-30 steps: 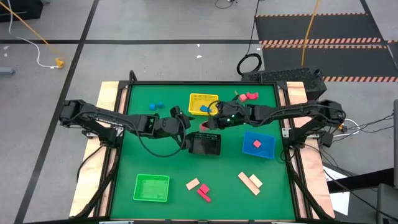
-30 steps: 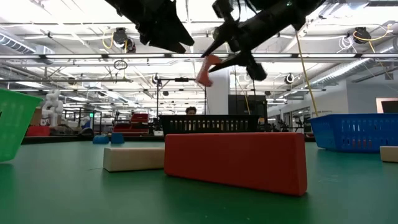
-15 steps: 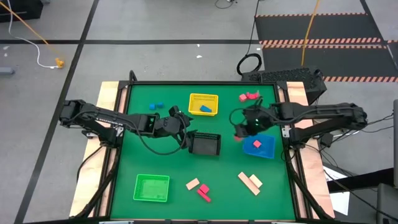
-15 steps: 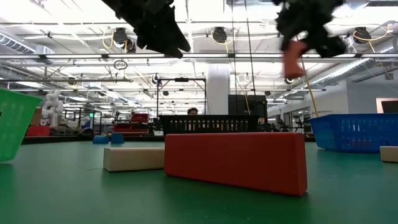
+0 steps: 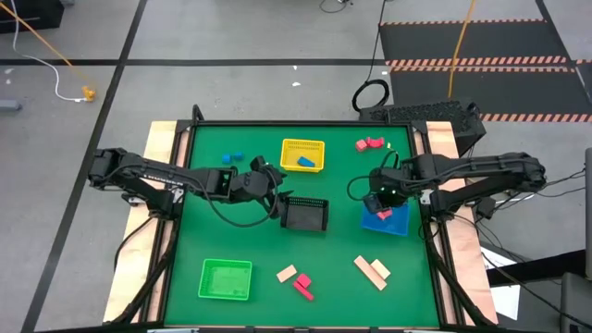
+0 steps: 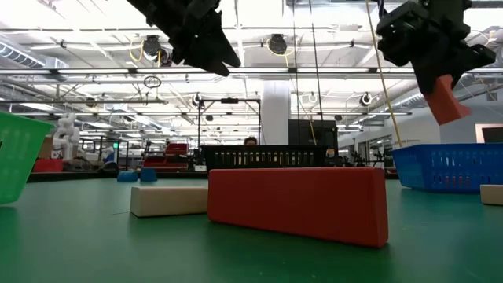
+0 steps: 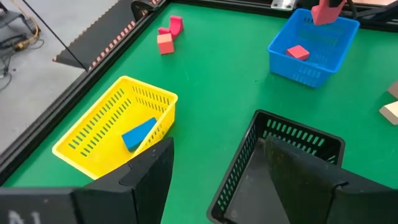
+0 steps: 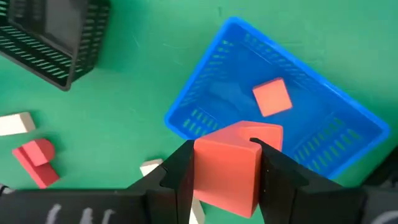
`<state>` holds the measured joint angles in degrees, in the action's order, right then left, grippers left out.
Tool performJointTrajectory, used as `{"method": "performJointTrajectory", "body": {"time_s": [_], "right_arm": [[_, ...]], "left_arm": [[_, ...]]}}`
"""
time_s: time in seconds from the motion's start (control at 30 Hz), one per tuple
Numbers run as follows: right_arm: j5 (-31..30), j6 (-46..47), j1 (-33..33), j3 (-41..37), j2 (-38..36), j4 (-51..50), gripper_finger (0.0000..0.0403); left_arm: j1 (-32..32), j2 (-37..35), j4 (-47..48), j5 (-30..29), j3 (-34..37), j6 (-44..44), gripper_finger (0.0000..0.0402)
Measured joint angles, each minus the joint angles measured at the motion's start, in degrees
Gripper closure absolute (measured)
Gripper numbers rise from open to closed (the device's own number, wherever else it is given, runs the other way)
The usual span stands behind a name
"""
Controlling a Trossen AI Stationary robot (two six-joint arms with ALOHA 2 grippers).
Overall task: Sort & place blocks by color
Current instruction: Put the bottom orange block into the blue bin
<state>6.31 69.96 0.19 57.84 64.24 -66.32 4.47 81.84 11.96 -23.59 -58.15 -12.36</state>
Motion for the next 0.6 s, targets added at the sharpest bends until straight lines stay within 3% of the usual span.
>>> {"method": "performJointTrajectory", "body": {"time_s": [0.37,0.6], "right_arm": [[2.8,1.5,0.0,-10.7,0.1,3.7,0.0282],[2.7,-1.8,0.0,-11.4,0.0,6.6,0.0239]], "left_arm": [[0.0,0.0,4.3,0.0,0.0,-5.0,0.0149],[0.0,0.0,7.9,0.0,0.0,-7.7,0.0149]]}}
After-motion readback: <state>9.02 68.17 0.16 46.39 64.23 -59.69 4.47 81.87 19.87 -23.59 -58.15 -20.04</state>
